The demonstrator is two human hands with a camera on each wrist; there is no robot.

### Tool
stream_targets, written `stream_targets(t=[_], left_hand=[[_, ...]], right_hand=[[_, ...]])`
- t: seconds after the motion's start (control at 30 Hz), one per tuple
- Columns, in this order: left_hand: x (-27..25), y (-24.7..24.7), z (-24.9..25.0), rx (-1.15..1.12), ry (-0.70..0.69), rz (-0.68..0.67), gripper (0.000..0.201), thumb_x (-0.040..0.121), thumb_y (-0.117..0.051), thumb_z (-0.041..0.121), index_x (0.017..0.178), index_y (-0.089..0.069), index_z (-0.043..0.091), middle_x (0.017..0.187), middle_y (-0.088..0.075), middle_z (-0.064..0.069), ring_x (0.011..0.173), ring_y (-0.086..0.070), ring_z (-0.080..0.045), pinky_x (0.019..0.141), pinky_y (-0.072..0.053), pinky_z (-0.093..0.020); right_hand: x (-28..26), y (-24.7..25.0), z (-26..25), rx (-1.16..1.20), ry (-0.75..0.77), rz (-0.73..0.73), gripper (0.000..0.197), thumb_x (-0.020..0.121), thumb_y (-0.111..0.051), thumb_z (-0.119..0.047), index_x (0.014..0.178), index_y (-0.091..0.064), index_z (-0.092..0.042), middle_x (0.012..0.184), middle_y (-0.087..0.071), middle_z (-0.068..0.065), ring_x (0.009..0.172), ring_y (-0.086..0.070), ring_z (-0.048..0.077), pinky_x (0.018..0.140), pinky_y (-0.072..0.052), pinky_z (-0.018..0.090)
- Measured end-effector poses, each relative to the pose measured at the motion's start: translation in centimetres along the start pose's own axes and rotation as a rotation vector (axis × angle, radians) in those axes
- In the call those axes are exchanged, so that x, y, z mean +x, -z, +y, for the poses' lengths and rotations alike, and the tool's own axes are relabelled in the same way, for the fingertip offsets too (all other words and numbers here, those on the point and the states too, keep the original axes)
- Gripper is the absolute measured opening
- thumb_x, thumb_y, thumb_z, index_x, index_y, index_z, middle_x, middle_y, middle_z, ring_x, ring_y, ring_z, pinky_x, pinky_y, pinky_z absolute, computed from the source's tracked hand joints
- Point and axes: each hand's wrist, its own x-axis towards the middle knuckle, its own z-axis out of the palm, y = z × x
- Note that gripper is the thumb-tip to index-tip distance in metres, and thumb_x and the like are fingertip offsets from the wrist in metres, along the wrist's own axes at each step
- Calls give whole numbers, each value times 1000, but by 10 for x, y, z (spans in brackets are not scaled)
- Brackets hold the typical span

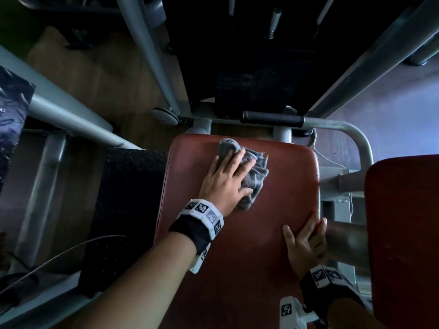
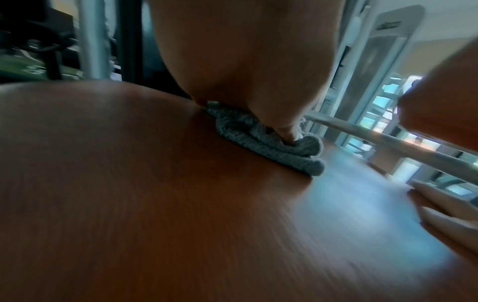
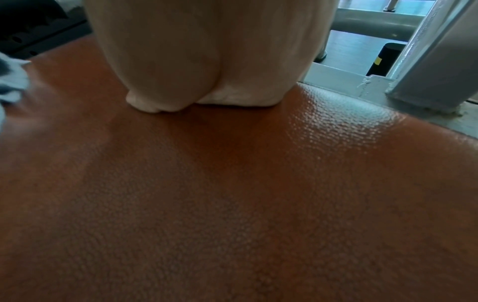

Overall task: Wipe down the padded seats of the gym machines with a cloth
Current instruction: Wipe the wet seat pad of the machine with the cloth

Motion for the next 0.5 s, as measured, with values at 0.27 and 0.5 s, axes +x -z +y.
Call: stream_targets(t=[0.27,0.5], left_hand=[[28,37,-73,26,379,127,72,85,-58,59,145,-38,25,153,-34,-7,139,-31,-33,108,-31,-48],[-23,28,-93,-183,688,171,77,83,-62,56,143,-32,18,135,-49,-15,114,-55,-39,86,-46,-49]], right_hand=[[0,0,3,-1,56,-9,92,78,-17,-83,150,17,-38,160,18,-4,148,-1,27,116,-9,53],[1,-7,4,1,59,81,99,72,-17,-85,152,12,-35,161,9,-1,146,-9,32,113,-13,58]])
